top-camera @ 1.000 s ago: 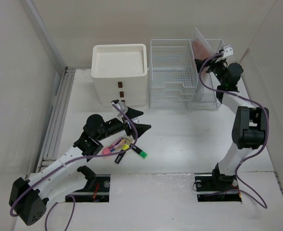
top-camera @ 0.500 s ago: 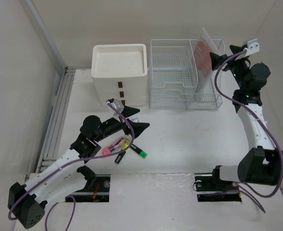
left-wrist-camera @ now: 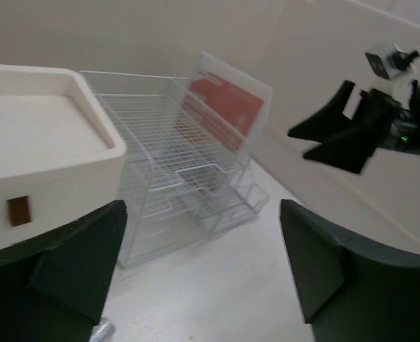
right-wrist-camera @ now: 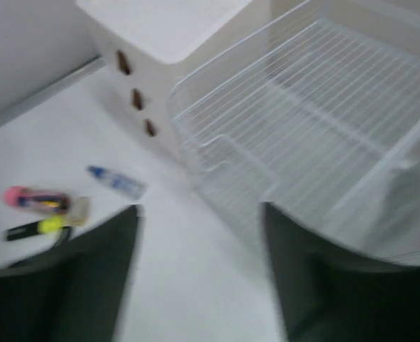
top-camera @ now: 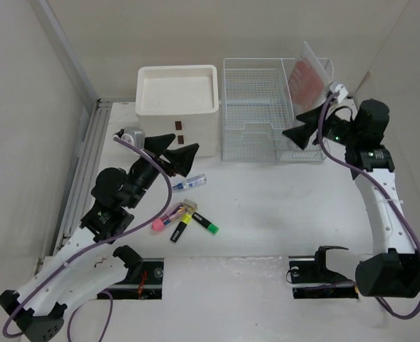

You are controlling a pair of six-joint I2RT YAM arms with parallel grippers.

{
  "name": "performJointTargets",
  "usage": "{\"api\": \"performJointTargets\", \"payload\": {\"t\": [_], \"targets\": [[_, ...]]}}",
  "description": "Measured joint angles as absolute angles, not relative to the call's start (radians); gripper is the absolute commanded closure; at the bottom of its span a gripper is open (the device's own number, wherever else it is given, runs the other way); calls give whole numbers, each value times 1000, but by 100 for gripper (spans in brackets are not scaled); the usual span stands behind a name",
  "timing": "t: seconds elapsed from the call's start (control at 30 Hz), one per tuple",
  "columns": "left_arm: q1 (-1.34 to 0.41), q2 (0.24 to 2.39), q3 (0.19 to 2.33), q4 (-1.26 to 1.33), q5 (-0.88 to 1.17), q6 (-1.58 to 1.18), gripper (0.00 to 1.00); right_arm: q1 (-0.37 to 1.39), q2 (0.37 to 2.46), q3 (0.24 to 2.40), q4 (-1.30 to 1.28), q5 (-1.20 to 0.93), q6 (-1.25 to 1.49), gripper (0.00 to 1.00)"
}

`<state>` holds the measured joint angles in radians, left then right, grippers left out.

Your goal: Organize the desk

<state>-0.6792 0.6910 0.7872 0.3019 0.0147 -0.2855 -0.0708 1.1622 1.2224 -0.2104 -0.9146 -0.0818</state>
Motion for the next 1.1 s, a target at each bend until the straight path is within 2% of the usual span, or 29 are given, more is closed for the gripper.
{"api": "performJointTargets", "payload": {"t": [0.03, 0.1, 0.17, 0.2, 0.3, 0.37, 0.4, 0.53, 0.67, 0.97, 1.1], "targets": [[-680, 699, 801, 277, -19, -287, 28, -50, 1153, 1185, -217, -925, -83, 0], [-680, 725, 842, 228, -98, -279, 31, -16, 1132, 1095, -215, -958, -67, 0], [-679, 794, 905, 181, -182, -273, 41, 6, 1127, 1033, -226, -978, -51, 0], [-679, 839, 936, 165, -223, -270, 43, 14, 1133, 1024, -239, -976, -43, 0], [-663, 991, 1028, 96, -295, -260, 41, 28, 1152, 1039, -245, -957, -29, 0], [-637, 1095, 1071, 54, -296, -240, 27, 42, 1175, 1073, -252, -945, -22, 0], [-620, 1145, 1087, 28, -290, -228, 24, 46, 1185, 1086, -250, -941, -18, 0], [-555, 1283, 1122, -65, -263, -190, 22, 44, 1213, 1093, -234, -968, -2, 0], [-495, 1304, 1110, -98, -215, -171, 22, 14, 1217, 1064, -225, -1012, 2, 0], [-408, 1222, 1041, -16, -105, -189, 45, -34, 1218, 1048, -223, -1063, 4, 0], [-409, 1227, 1021, 8, -89, -203, 47, -47, 1222, 1048, -223, -1074, 5, 0]]}}
